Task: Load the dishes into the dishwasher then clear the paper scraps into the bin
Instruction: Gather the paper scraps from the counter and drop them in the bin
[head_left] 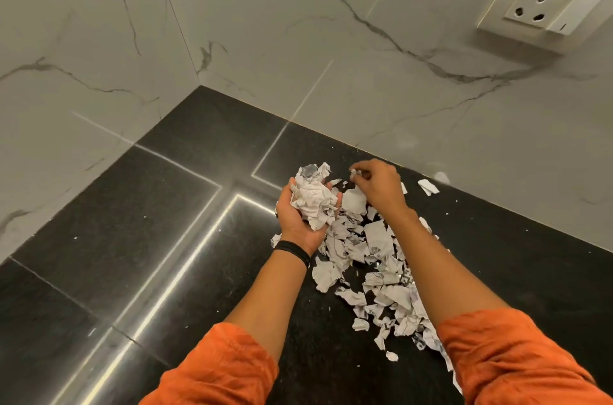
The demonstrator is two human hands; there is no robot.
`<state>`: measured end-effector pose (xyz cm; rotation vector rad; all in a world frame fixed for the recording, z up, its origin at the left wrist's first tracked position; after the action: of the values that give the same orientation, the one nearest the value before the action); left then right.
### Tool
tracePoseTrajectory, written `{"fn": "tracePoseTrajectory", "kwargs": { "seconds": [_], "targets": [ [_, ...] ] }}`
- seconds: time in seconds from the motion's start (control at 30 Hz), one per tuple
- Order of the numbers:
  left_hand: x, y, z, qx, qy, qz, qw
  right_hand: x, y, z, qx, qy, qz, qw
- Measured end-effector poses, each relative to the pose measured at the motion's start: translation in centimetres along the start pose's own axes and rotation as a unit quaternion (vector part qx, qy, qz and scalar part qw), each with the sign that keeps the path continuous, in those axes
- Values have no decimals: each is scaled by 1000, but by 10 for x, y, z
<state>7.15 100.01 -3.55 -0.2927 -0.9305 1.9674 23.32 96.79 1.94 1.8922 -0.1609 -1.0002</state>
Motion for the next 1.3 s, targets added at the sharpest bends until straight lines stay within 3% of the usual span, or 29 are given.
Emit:
{"fn": "tracePoseTrajectory", "kwargs": {
  "seconds": [0.07, 0.2, 0.47, 0.67, 0.77, 0.9, 1.1, 1.23, 1.3],
  "targets": [
    [0, 0, 8, -15, -6, -8, 1000, -16, 18, 9, 29, -23, -108, 993],
    [-1, 2, 26, -44, -23, -25, 998, -64, 33, 36, -18, -3, -225, 974],
    [-1, 10, 48, -31, -31, -50, 998, -110, 29, 76, -104, 83, -195, 972],
    [-2, 11, 43, -38, -16, -40, 998, -94, 47, 60, 1, 40, -219, 975],
    [1, 12, 38, -49, -4, -32, 998, -69, 38, 41, 14, 0, -192, 981],
    [11, 19, 23, -29, -5, -31, 999, -38, 7, 19, -38, -30, -76, 996],
    [20, 24, 1, 0, 12, 4, 1000, -30, -45, 11, -155, 50, 78, 984],
    [26, 23, -7, -4, 2, -5, 1000, -33, -61, 14, -146, 121, 139, 972],
    [27, 23, -6, -5, -2, -5, 1000, -29, -61, 15, -130, 109, 134, 976]
  ]
}}
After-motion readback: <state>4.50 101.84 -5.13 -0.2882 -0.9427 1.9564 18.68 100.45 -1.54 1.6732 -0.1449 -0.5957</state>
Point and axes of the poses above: each hand's wrist, its own z-axis away from the middle knuckle, its own y-axis out of the back of the hand, x = y × z, the point moved 8 cm from there along -z, towards the middle knuckle, and after that the axes turned 14 degrees about x, right-handed, at the moved point
